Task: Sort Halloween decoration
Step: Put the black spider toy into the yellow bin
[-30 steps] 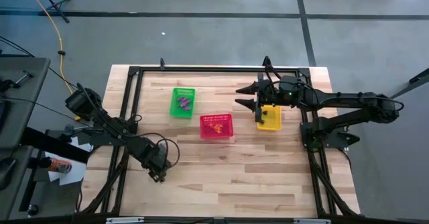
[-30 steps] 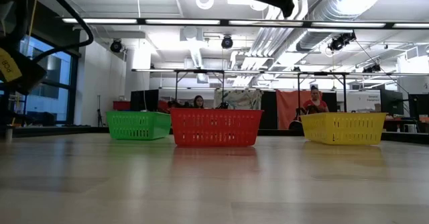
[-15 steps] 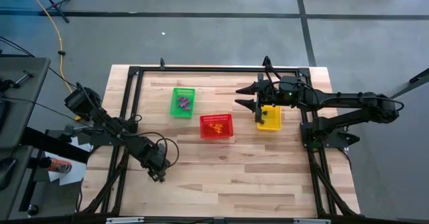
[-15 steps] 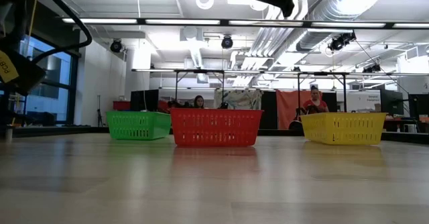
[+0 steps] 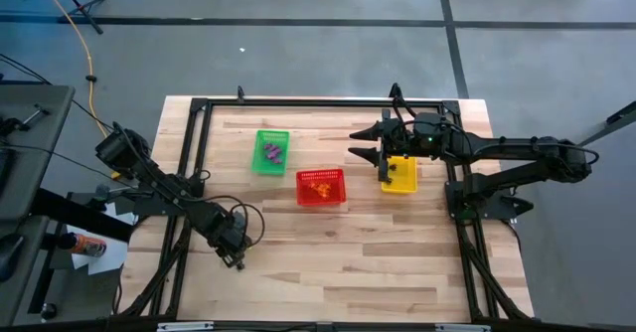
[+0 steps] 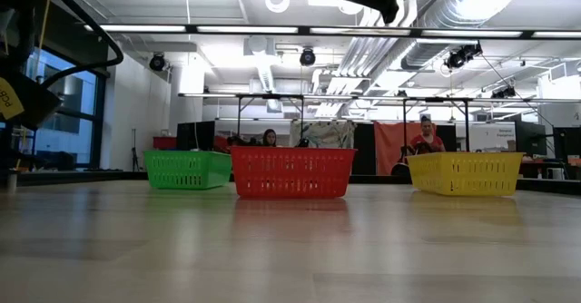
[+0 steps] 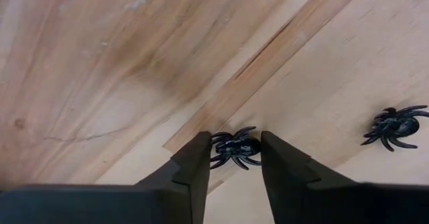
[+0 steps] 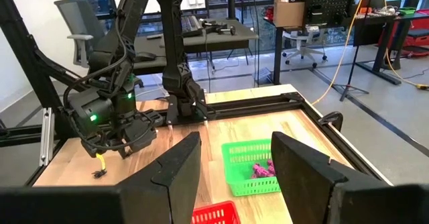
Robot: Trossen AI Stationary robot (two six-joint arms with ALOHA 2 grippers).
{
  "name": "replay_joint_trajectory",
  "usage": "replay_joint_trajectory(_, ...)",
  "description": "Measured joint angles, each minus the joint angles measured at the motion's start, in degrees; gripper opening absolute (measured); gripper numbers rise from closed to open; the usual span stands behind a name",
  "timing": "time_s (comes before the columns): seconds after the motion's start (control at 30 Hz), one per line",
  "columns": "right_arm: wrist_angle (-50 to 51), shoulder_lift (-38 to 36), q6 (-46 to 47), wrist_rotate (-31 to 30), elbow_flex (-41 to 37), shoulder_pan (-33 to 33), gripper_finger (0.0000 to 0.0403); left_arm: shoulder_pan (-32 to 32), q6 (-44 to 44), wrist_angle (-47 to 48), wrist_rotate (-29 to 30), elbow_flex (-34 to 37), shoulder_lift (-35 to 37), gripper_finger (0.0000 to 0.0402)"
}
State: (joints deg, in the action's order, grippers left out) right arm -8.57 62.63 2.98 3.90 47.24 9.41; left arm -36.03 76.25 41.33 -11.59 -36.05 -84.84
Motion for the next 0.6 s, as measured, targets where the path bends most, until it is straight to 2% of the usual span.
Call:
replay_joint_trajectory(0.17, 0.2, 0.0, 0.0, 0.0, 0.0, 0.0, 0.0177, 0.2, 0.0, -0.1, -0.6, 0.2, 2.4, 0.0095)
replay_joint_trajectory(0.33, 0.2, 0.0, 0.0, 0.0, 0.0, 0.0, 0.0177, 1.6, -0.9, 0.9, 0.6, -0.9, 9.8, 0.0098)
replay_joint_trajectory(0.47, 0.2, 0.0, -0.3, 0.0, 0.0, 0.0, 0.0177, 4.2, -4.7, 1.3, 5.7, -2.3, 17.5, 0.0097)
replay_joint_trajectory(0.6, 0.0, 0.0, -0.3, 0.0, 0.0, 0.0, 0.0177, 8.8, -10.4, 0.1, 14.7, -4.8, 24.9, 0.0097)
